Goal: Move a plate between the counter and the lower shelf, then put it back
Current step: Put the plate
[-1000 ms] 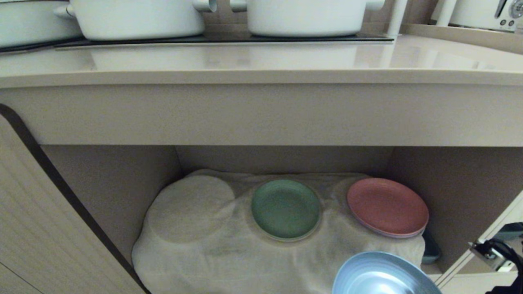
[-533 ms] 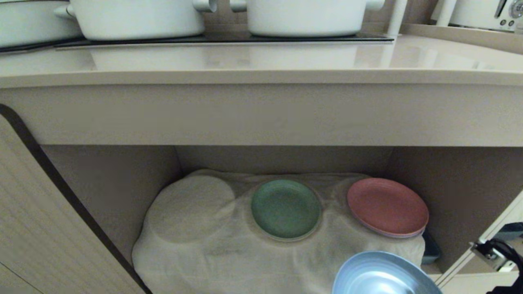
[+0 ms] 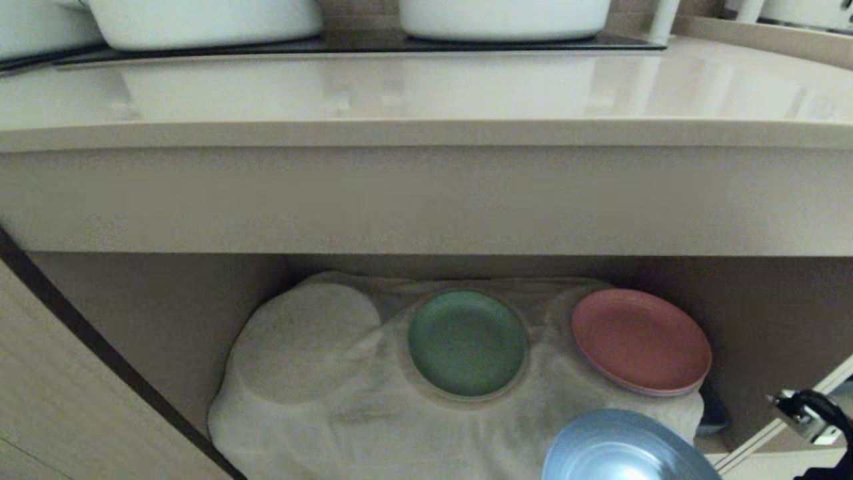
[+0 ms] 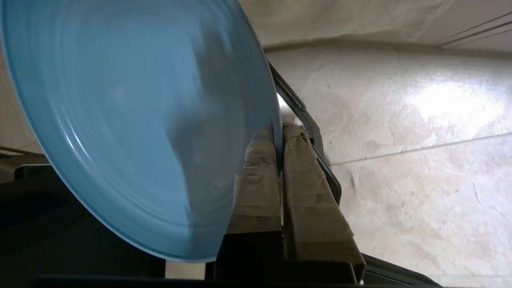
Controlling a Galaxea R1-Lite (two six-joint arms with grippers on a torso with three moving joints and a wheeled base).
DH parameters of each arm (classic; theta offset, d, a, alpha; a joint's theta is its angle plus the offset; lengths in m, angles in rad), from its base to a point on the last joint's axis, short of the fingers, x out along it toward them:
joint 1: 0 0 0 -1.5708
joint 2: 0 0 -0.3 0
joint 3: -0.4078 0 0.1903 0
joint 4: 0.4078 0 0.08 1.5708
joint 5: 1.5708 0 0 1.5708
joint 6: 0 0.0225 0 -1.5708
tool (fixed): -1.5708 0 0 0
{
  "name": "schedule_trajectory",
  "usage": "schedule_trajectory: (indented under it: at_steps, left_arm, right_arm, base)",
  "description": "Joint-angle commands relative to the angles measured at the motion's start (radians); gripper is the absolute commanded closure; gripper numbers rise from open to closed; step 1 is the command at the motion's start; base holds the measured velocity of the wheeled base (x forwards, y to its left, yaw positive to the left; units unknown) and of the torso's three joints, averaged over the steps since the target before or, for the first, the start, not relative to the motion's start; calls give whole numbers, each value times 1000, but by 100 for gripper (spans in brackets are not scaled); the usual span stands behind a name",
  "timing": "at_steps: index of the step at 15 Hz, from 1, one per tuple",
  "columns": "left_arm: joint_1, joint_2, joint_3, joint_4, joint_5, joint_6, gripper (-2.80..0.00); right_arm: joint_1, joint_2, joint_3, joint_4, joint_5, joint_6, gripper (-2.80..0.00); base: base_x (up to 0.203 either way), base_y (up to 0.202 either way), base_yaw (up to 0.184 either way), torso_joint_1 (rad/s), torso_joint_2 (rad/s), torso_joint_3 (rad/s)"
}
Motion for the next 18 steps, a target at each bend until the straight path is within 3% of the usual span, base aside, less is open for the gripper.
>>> schedule_trajectory:
  at_steps: [1, 7, 12, 18]
  left_arm:
    - [0, 0, -1, -1, 1, -1, 0]
    - [0, 0, 1, -1, 1, -1, 0]
    - [0, 0, 1, -1, 1, -1, 0]
    - [0, 0, 0, -1, 1, -1, 0]
  right_arm:
    - [1, 0, 2, -1, 2, 1, 0]
    - [2, -6, 3, -1, 4, 0, 0]
    - [2, -67, -1, 77, 3, -4, 0]
    - [2, -116, -4, 127, 2, -3, 0]
  base:
    - [0, 0, 0, 242, -242, -203]
    - [0, 0, 0, 179, -533, -178]
    - [0, 0, 0, 127, -460, -215]
    - [0, 0, 0, 340, -486, -240]
